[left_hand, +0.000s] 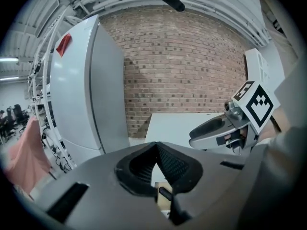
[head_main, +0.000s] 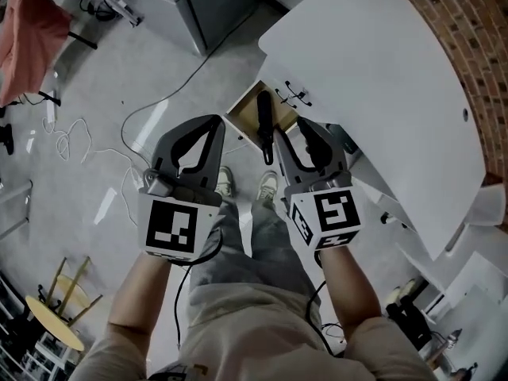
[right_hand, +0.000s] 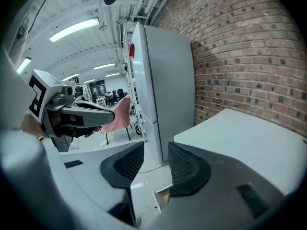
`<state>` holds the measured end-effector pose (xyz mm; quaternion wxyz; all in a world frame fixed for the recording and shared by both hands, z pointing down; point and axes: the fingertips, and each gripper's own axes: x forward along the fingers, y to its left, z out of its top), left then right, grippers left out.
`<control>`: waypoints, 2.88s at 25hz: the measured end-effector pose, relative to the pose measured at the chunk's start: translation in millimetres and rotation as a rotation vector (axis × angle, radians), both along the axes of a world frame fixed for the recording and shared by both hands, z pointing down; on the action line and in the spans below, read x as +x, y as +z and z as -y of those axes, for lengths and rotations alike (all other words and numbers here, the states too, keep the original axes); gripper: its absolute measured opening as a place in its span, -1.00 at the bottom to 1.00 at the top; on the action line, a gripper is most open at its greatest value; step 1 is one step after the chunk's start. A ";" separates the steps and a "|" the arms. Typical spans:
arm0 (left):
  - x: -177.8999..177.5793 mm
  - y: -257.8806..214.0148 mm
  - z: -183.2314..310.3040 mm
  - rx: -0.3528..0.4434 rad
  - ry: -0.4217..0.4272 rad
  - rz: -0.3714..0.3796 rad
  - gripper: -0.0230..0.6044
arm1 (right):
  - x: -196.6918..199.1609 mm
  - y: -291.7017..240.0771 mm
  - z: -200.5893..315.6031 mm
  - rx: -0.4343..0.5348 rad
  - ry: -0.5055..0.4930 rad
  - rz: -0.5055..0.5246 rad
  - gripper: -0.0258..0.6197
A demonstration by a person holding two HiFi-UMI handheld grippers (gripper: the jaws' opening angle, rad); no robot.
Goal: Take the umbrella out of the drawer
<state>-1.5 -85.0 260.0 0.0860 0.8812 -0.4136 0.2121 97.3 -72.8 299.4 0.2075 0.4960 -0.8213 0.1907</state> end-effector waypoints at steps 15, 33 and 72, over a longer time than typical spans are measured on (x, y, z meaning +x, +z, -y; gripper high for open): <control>-5.6 214.3 33.8 -0.201 -0.074 -0.003 -0.90 | 4.5 234.1 28.6 -0.217 -0.088 -0.136 -0.36; -0.8 449.5 18.1 -0.335 -0.082 0.039 -0.90 | 19.7 517.9 -3.2 -0.471 -0.173 -0.274 -0.11; 13.2 679.8 -20.7 -0.486 -0.108 0.071 -0.90 | 64.4 823.4 -17.8 -0.903 0.036 -0.243 0.03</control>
